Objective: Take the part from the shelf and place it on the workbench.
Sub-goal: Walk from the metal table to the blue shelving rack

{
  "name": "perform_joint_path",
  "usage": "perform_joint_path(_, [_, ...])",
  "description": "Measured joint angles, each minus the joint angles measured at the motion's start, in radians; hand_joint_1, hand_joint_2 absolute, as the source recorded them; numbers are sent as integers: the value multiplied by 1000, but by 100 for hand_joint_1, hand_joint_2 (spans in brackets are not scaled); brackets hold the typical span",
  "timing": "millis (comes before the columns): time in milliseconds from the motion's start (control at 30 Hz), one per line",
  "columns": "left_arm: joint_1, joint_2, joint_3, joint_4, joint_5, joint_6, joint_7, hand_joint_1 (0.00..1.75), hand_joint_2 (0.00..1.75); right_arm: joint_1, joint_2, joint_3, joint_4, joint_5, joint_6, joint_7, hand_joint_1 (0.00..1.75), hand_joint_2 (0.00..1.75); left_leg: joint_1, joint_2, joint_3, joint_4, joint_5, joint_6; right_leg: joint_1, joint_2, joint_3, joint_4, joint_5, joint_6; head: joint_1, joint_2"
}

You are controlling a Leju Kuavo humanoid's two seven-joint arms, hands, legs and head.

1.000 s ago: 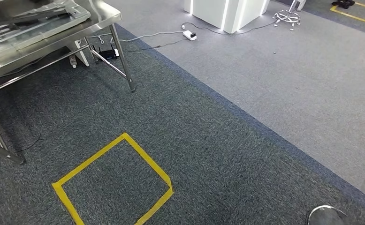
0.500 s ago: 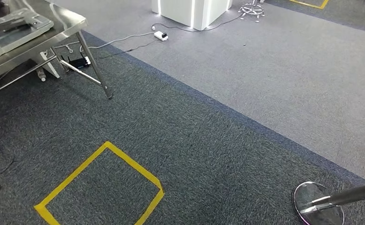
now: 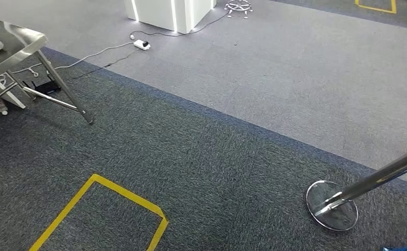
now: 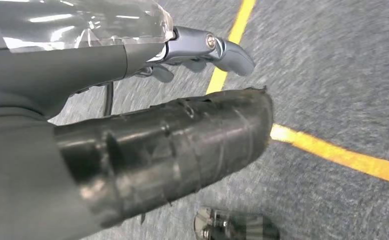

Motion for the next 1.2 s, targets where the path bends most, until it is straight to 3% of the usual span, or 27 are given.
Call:
perform_joint_path(67, [-5,0,4,0,0,0,0,0,0,2,-1,0,2,2,1,3,0,0,-1,13,4,-7,2,8,-2,15,-5,-1,3,13,0,0])
perform_joint_path(133, [-6,-1,7,0,0,0,1,0,0,3,-3,0,3,4,1,4,0,0,2,36,12,-20,11,20,0,-18,-16,21,-12,22,1,0])
perform_joint_path(200, [-4,-1,10,0,1,-1,1,0,0,2,-4,1,4,7,1,4,0,0,3,62,15,-27,15,29,0,-73,-62,117,-69,28,3,0])
perform_joint_path(267, [-1,-1,11,0,1,-1,1,0,0,0,-6,1,5,10,2,3,0,0,1,90,15,-27,13,31,-5,-92,-125,242,-123,36,3,0])
perform_joint_path(300, [-1,-1,12,0,1,-1,1,0,0,0,-7,2,5,11,2,3,0,0,1,103,15,-26,12,30,-8,-95,-140,271,-125,39,3,0])
perform_joint_path(333, [-1,-1,12,0,1,-1,1,0,0,0,-7,2,6,12,2,2,0,0,1,116,17,-26,9,29,-11,-98,-135,260,-107,41,3,0])
perform_joint_path(367, [-2,-2,12,0,1,-2,1,0,0,1,-8,2,6,12,2,2,0,0,1,127,21,-25,6,27,-13,-105,-109,210,-74,42,3,0])
perform_joint_path(433, [-3,-2,12,0,3,-2,1,0,0,1,-9,2,6,13,2,2,0,0,-2,147,28,-23,-3,18,-10,-143,-37,70,-14,38,3,0])
perform_joint_path(500, [-4,-2,12,0,3,-2,1,0,0,0,-9,2,6,14,3,2,0,0,-6,163,32,-21,-11,6,-3,-165,-4,3,2,28,3,0])
perform_joint_path(567, [-9,-2,12,0,3,-2,1,0,0,1,-9,3,7,16,6,4,0,0,-7,179,40,-24,-14,-4,0,-147,-7,0,1,15,2,0])
perform_joint_path(600, [-12,-2,12,0,3,-2,1,0,0,1,-9,3,7,16,7,6,0,0,-5,176,43,-21,-19,-10,-1,-137,-5,-3,3,9,2,0])
perform_joint_path(667, [-13,-2,13,0,3,-2,1,0,0,0,-10,4,7,17,10,10,0,0,-1,136,27,28,-57,-18,-5,-119,-3,-10,9,-4,2,0])
perform_joint_path(733, [-10,-2,13,0,3,-2,1,0,0,-2,-12,5,7,19,13,12,0,0,1,87,-31,151,-124,-21,-4,-100,-5,-11,11,-13,2,0])
perform_joint_path(767, [-8,-3,13,0,3,-2,1,0,0,-3,-13,5,7,19,14,12,0,0,1,78,-64,217,-148,-21,-2,-88,-6,-11,11,-16,2,0])
perform_joint_path(800, [-7,-3,13,0,3,-2,1,0,0,-3,-14,6,8,20,15,12,0,0,1,75,-86,259,-155,-20,1,-75,-7,-10,11,-17,2,0])
perform_joint_path(833, [-6,-3,13,0,3,-2,1,0,0,-3,-14,7,8,21,15,12,0,0,1,73,-92,264,-141,-18,3,-60,-6,-8,11,-17,2,0])
perform_joint_path(900, [-4,-2,13,0,3,-2,2,0,0,-3,-16,8,9,22,15,12,0,0,0,57,-53,164,-65,-9,5,-32,-3,-5,11,-17,2,0])
perform_joint_path(933, [-3,-1,13,0,3,-2,2,0,0,-4,-16,8,9,23,15,12,0,0,0,29,-27,95,-32,-4,6,-20,-4,-3,10,-15,2,0])
perform_joint_path(967, [-3,0,13,0,3,-2,2,0,0,-5,-16,8,11,23,15,12,0,0,0,5,-7,39,-9,0,5,-8,-7,0,11,-12,2,0])
perform_joint_path(1033, [-4,2,14,0,2,-2,2,0,0,-6,-17,8,13,24,15,12,0,0,-3,-20,6,-5,0,4,2,12,-16,2,14,0,2,0])
perform_joint_path(1100, [-7,1,14,0,2,-2,1,0,0,-4,-18,8,14,26,15,11,0,0,-4,3,11,-13,7,12,-3,25,-20,2,18,12,2,0])
perform_joint_path(1167, [-6,1,14,0,2,-2,1,0,0,-4,-18,8,15,26,15,11,0,0,-1,31,20,-28,16,24,0,-19,-38,39,-8,22,4,0])
perform_joint_path(1200, [-5,1,14,0,2,-3,1,0,0,-5,-18,8,15,25,15,12,0,0,0,47,22,-33,19,30,1,-52,-61,88,-37,25,5,0])
